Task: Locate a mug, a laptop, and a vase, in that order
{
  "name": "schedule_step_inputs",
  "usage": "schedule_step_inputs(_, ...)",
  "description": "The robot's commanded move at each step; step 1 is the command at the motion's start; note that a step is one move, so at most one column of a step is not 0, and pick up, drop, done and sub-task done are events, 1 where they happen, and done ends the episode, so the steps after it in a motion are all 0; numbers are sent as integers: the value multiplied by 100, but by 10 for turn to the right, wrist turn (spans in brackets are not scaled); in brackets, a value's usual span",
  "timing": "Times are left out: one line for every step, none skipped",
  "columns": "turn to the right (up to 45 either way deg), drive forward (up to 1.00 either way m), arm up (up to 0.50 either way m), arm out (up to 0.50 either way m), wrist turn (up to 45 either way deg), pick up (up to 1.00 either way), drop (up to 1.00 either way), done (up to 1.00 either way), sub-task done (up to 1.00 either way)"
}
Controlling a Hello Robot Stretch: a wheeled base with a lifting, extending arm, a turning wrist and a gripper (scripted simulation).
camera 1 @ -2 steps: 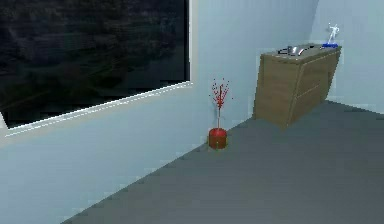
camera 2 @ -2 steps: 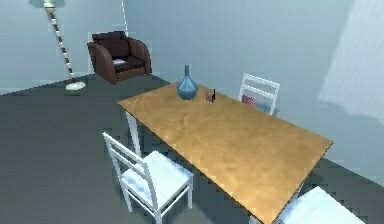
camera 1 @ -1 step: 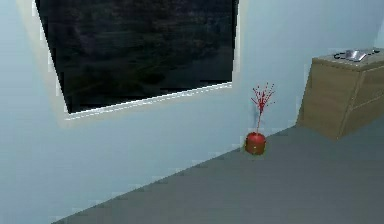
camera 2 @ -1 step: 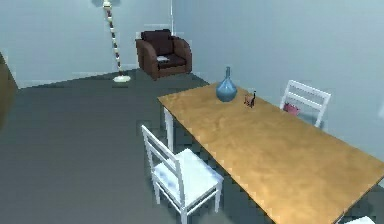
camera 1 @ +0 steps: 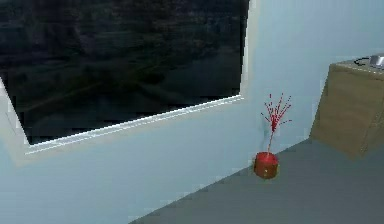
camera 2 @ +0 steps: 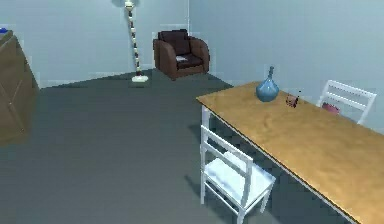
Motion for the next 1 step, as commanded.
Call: schedule_step_inputs(450,0,0,0,0,0,0,0,0)
